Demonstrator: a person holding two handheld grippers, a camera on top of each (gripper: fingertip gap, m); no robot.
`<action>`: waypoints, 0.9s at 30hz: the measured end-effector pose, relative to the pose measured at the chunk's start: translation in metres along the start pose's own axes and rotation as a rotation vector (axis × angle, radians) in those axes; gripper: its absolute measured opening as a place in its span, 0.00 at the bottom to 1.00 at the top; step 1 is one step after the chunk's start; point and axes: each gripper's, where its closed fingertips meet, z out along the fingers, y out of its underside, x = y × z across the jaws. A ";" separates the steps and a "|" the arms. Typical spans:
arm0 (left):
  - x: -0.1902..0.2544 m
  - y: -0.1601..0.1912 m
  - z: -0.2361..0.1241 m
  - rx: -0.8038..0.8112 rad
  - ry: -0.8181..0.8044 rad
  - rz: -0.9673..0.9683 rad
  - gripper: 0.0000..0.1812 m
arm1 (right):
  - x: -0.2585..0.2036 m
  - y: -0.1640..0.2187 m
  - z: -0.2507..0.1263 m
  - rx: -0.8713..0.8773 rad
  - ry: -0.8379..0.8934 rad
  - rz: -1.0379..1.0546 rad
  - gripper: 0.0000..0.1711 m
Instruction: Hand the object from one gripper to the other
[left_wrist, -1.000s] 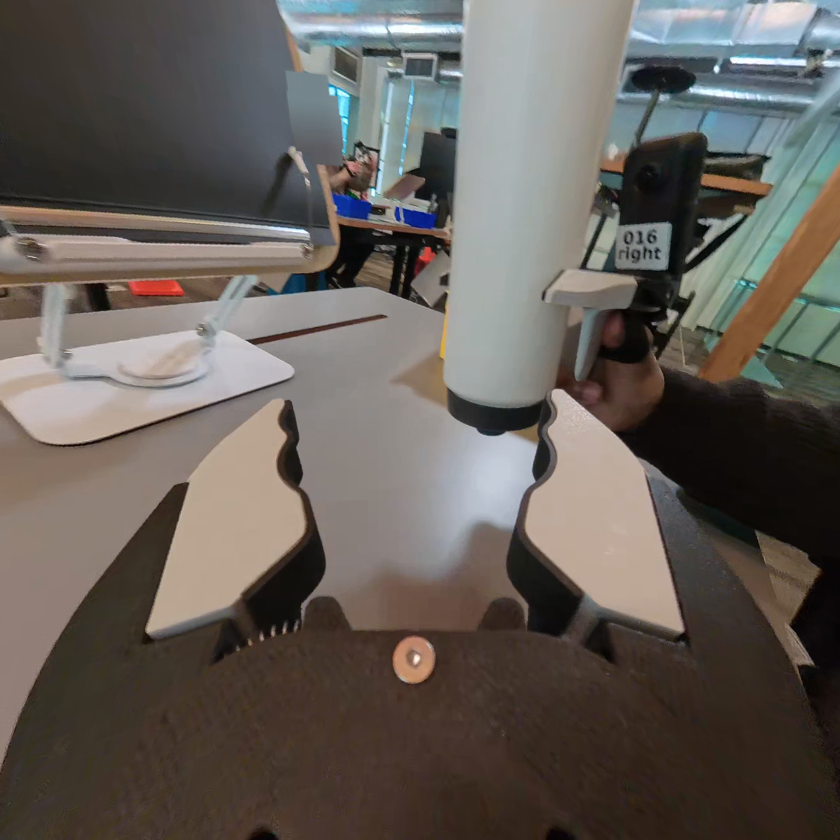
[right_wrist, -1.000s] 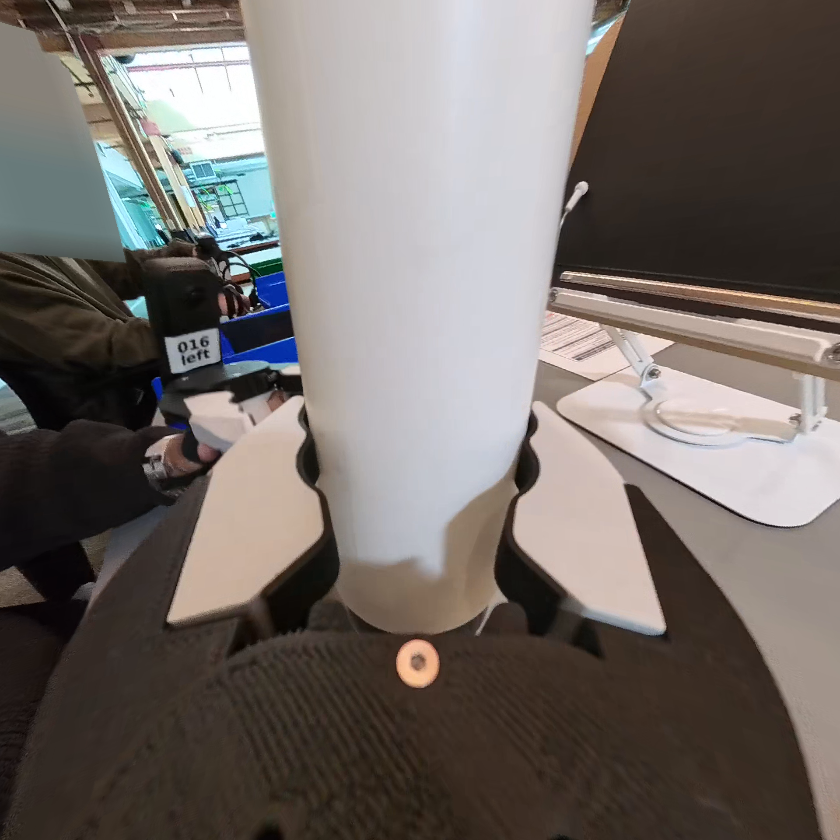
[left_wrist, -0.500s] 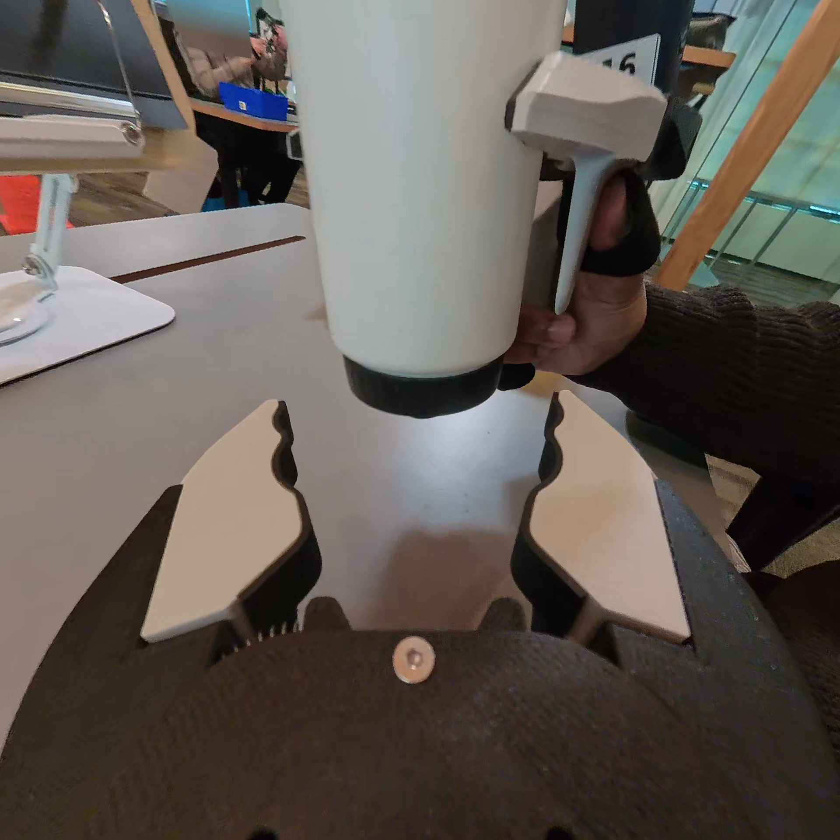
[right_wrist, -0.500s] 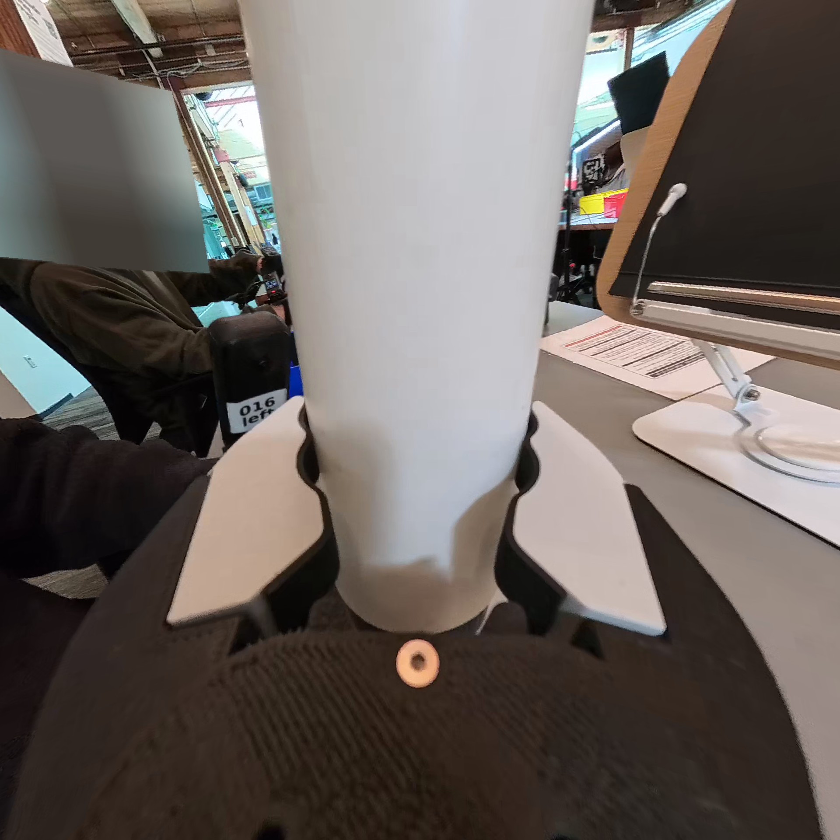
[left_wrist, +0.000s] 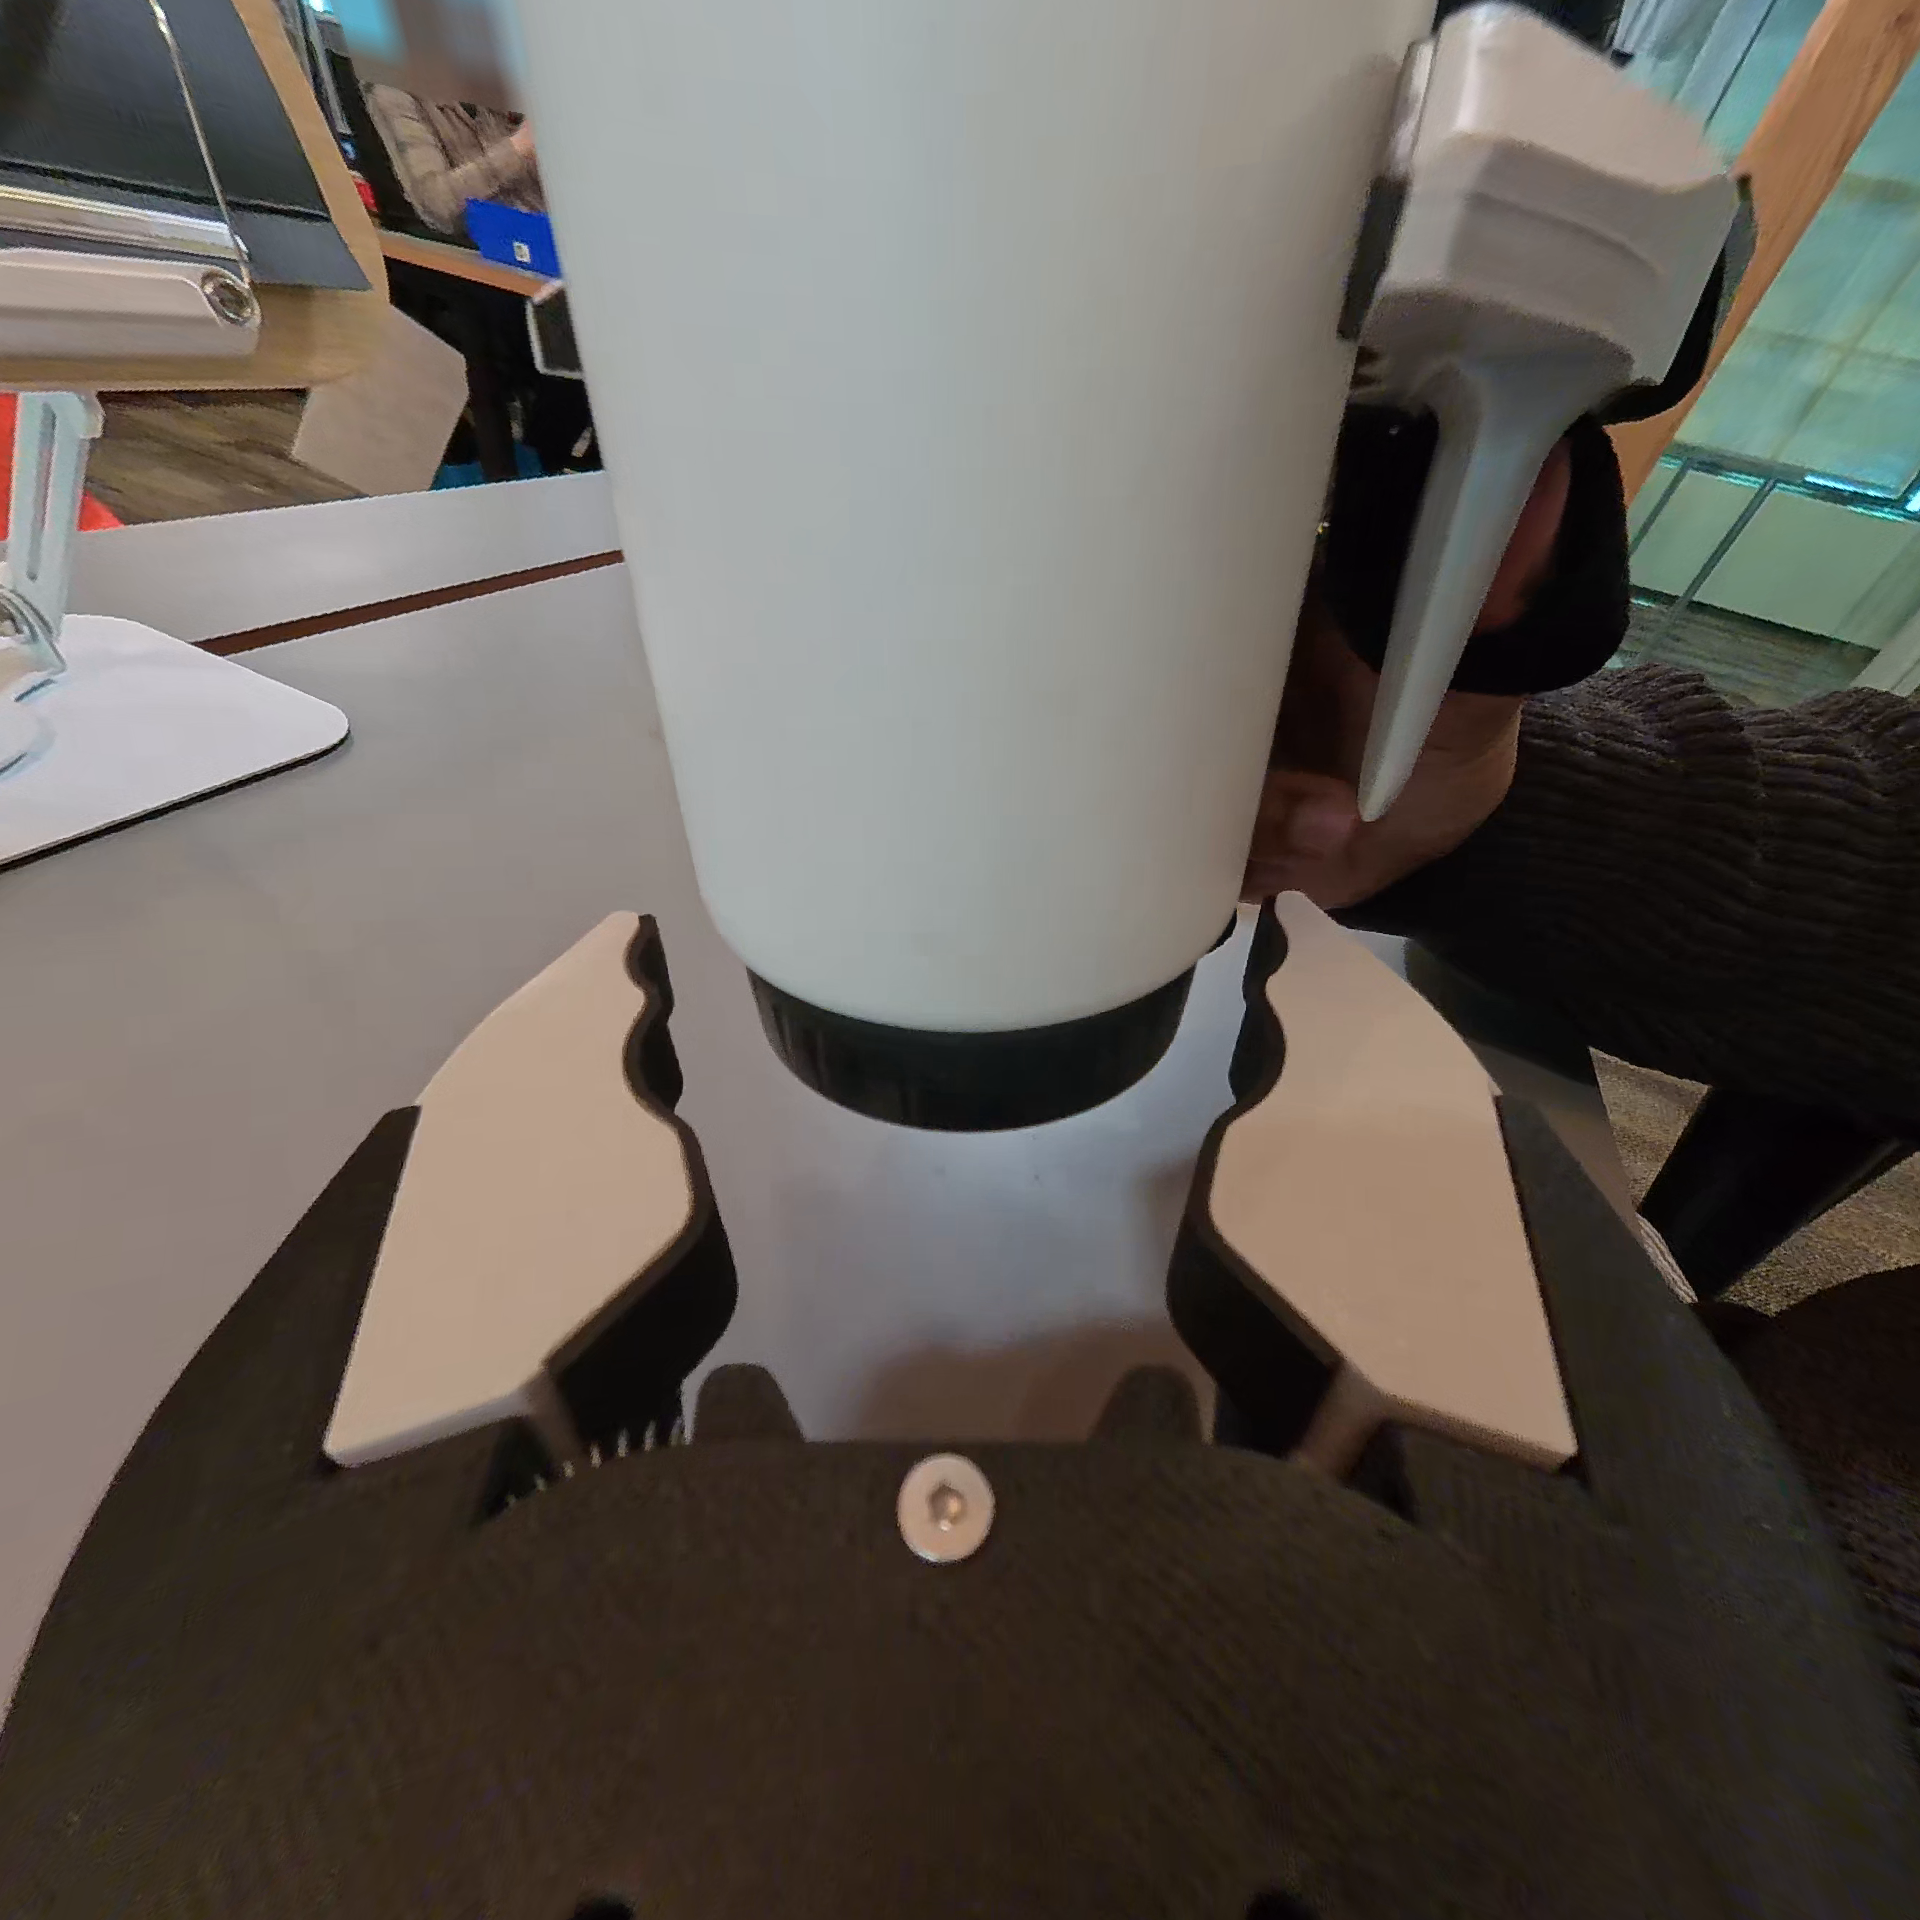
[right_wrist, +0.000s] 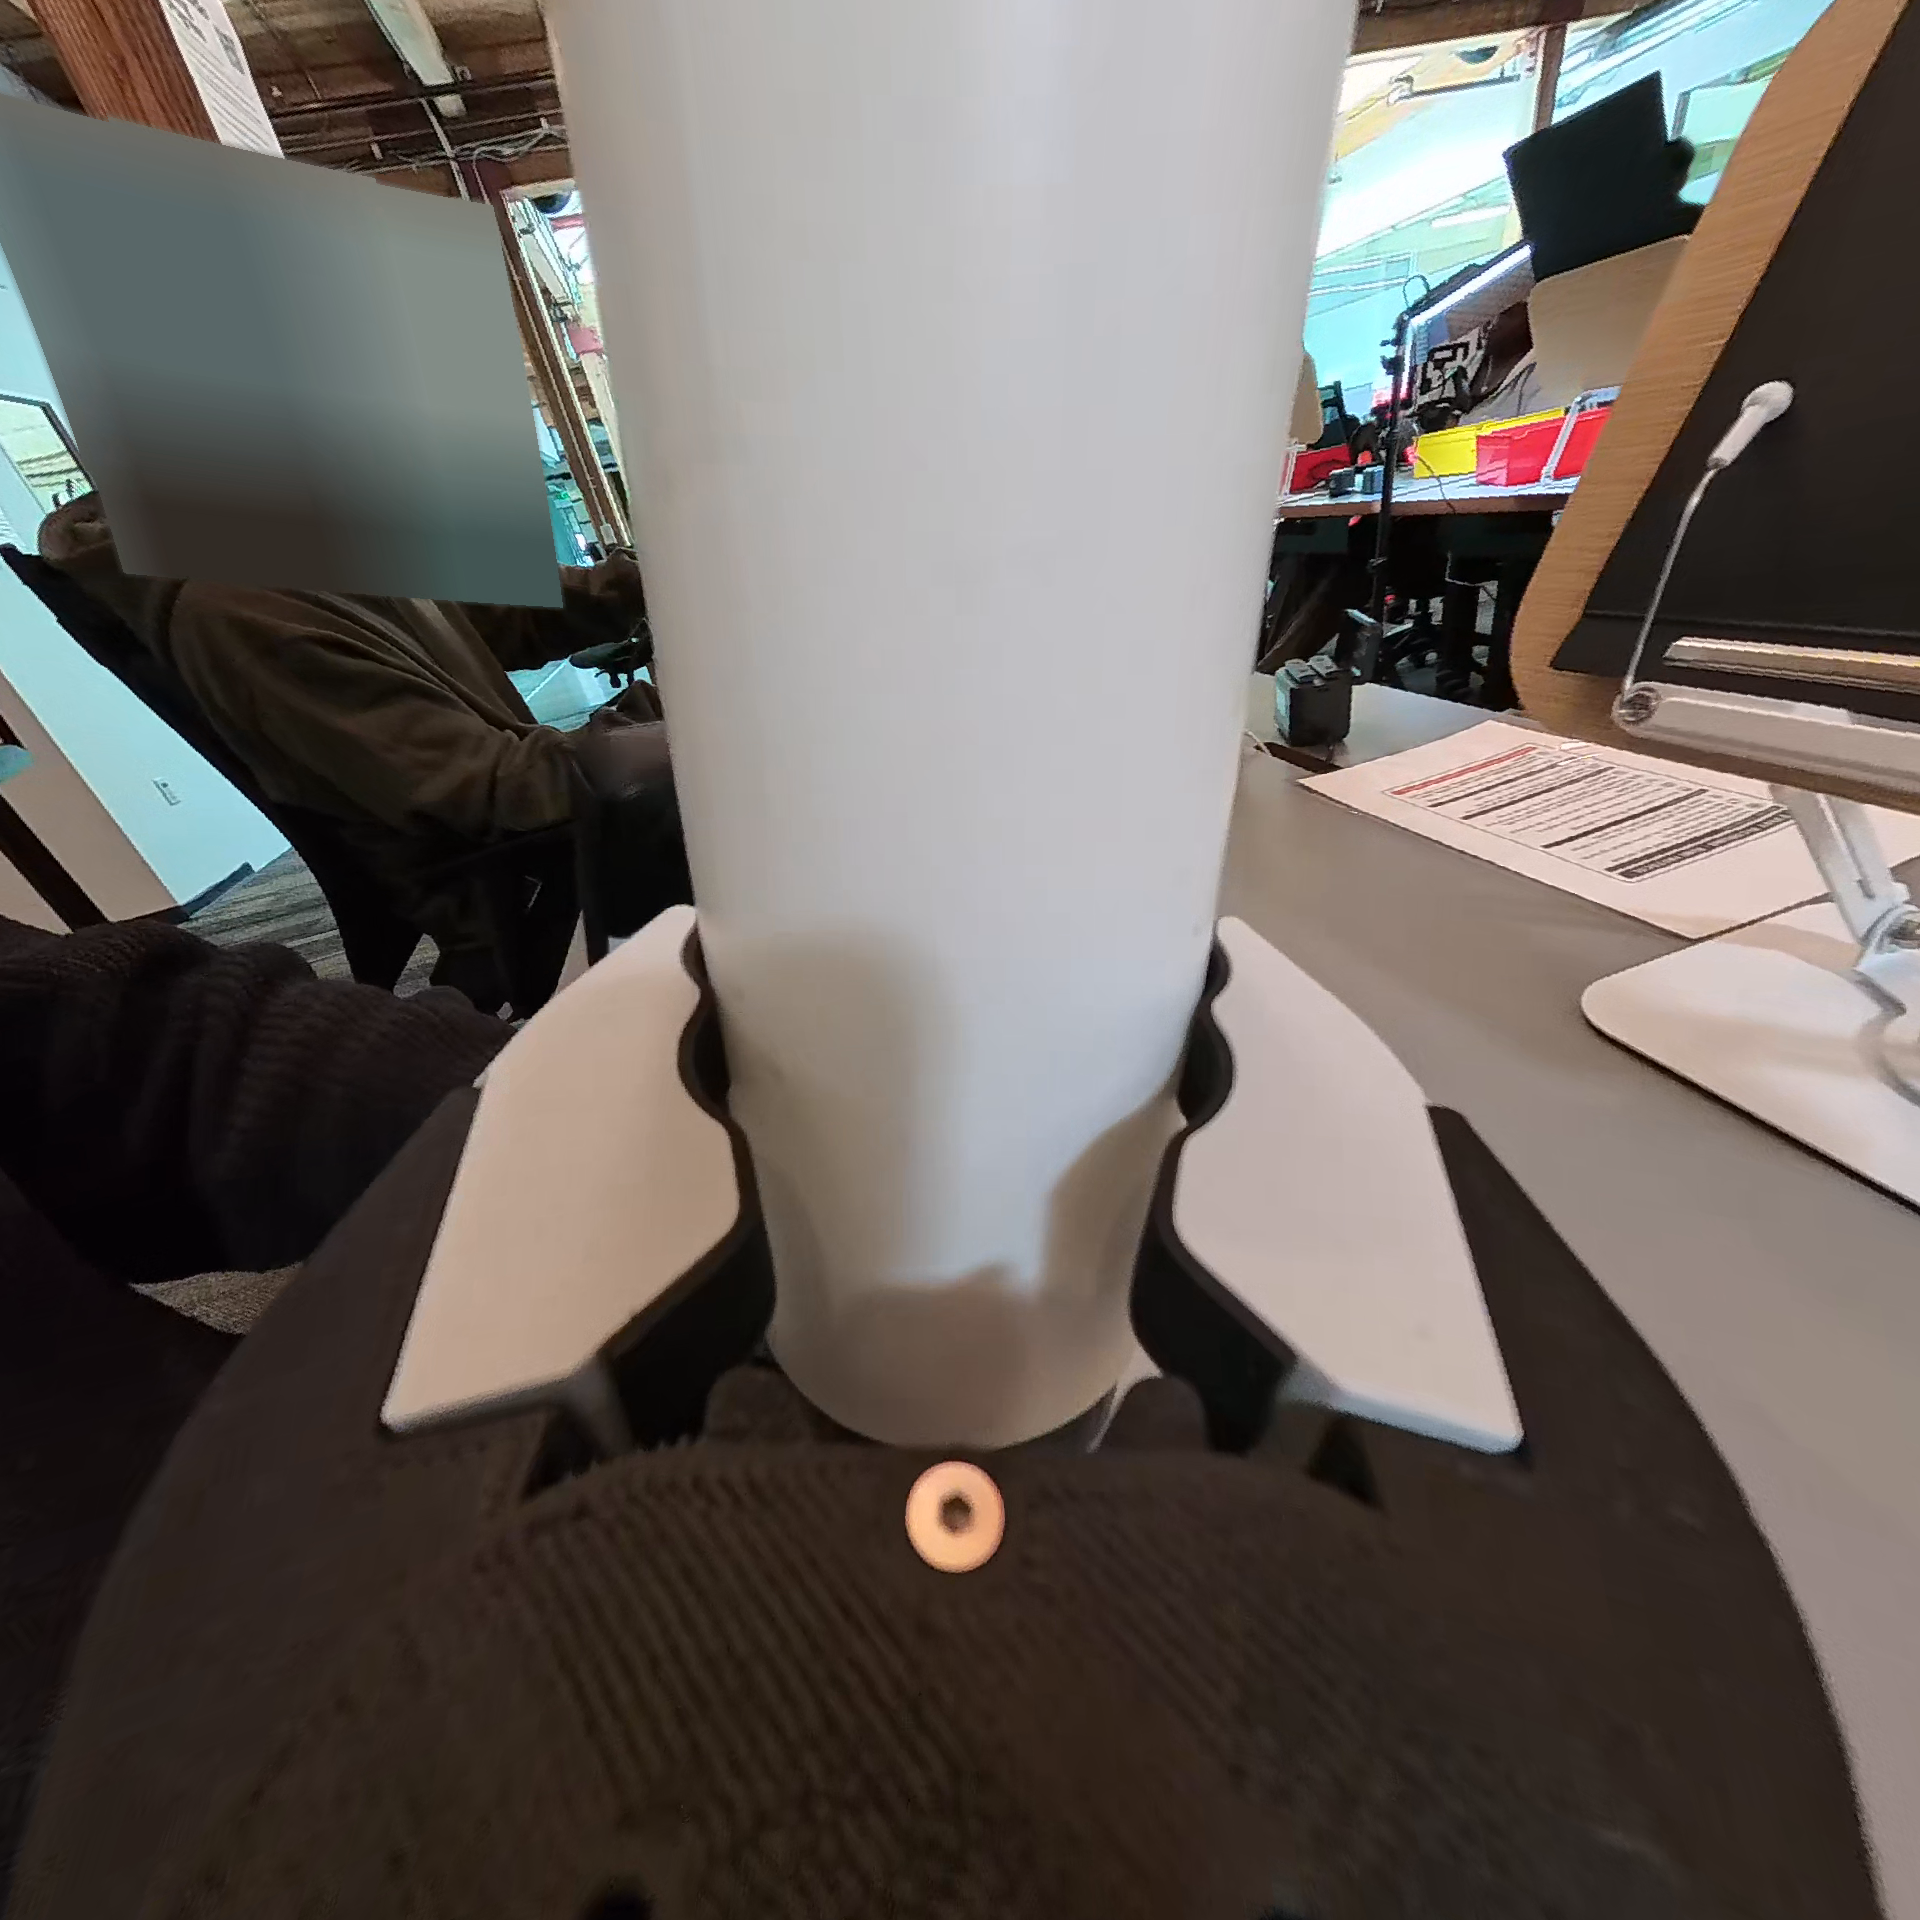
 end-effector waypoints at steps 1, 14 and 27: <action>0.001 0.000 0.000 0.000 0.004 -0.001 0.59 | -0.001 0.000 0.000 0.000 -0.002 -0.001 0.52; 0.008 -0.005 0.000 0.049 0.041 -0.004 0.54 | -0.011 0.004 0.005 -0.006 -0.036 -0.015 0.52; 0.010 -0.010 -0.003 0.095 0.030 0.038 0.50 | -0.019 -0.002 0.005 0.003 -0.042 -0.063 0.52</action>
